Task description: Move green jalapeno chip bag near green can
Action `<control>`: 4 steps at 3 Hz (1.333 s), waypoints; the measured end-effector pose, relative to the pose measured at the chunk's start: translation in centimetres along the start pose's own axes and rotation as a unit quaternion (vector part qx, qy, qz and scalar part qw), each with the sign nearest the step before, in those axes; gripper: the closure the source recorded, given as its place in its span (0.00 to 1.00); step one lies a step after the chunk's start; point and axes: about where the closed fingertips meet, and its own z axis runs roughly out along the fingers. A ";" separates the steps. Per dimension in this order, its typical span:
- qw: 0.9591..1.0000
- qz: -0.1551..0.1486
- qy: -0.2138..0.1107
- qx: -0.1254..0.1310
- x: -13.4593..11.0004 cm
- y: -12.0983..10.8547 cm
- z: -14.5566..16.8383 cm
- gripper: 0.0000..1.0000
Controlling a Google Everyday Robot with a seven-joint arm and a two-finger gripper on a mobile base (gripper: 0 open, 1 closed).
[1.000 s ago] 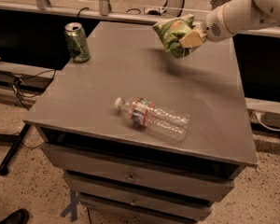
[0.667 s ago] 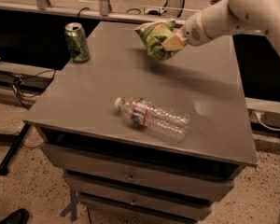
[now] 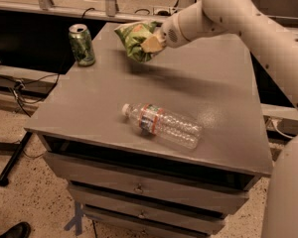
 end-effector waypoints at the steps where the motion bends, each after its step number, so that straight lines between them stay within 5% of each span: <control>1: 1.000 0.005 -0.007 -0.017 -1.5 1.5 2.6 1.00; 2: 0.999 0.016 -0.012 -0.036 -2.3 3.0 4.8 1.00; 4: 0.998 0.037 -0.009 -0.054 -2.7 4.7 7.8 0.60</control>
Offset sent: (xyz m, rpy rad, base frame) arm 0.0068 0.0868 -0.0125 0.0929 0.0698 0.0552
